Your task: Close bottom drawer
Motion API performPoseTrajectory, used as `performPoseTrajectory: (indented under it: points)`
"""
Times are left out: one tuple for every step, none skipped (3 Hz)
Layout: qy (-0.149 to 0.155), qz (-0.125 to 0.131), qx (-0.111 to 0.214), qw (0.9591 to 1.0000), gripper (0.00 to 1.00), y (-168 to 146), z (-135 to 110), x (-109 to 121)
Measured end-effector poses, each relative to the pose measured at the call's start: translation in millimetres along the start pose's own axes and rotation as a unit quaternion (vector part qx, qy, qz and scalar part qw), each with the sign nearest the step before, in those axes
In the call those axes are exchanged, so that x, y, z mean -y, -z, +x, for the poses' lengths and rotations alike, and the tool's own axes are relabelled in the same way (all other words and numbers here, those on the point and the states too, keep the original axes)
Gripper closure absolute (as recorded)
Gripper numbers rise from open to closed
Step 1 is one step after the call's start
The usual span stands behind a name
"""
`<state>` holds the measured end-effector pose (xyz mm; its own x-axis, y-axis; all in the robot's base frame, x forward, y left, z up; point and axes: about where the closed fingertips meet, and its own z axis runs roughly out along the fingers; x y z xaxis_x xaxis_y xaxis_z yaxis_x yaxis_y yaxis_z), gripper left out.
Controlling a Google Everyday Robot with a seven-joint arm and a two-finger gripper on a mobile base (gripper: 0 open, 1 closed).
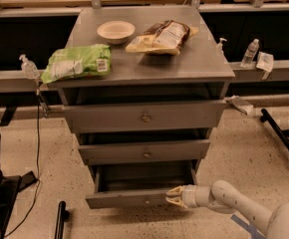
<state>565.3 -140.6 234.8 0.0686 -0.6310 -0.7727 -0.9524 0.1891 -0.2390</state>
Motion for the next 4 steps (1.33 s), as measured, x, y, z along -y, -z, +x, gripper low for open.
performPoseTrajectory:
  points:
    - [0.015, -0.02, -0.014, 0.9996, 0.9, 0.9, 3.5, -14.5]
    - [0.0, -0.039, -0.017, 0.9991, 1.0, -9.3, 9.6, -18.6]
    - [-0.049, -0.054, -0.018, 0.9972, 1.0, -44.3, 47.0, -29.7]
    - [-0.077, -0.058, -0.021, 0.9951, 1.0, -67.6, 73.2, -37.5]
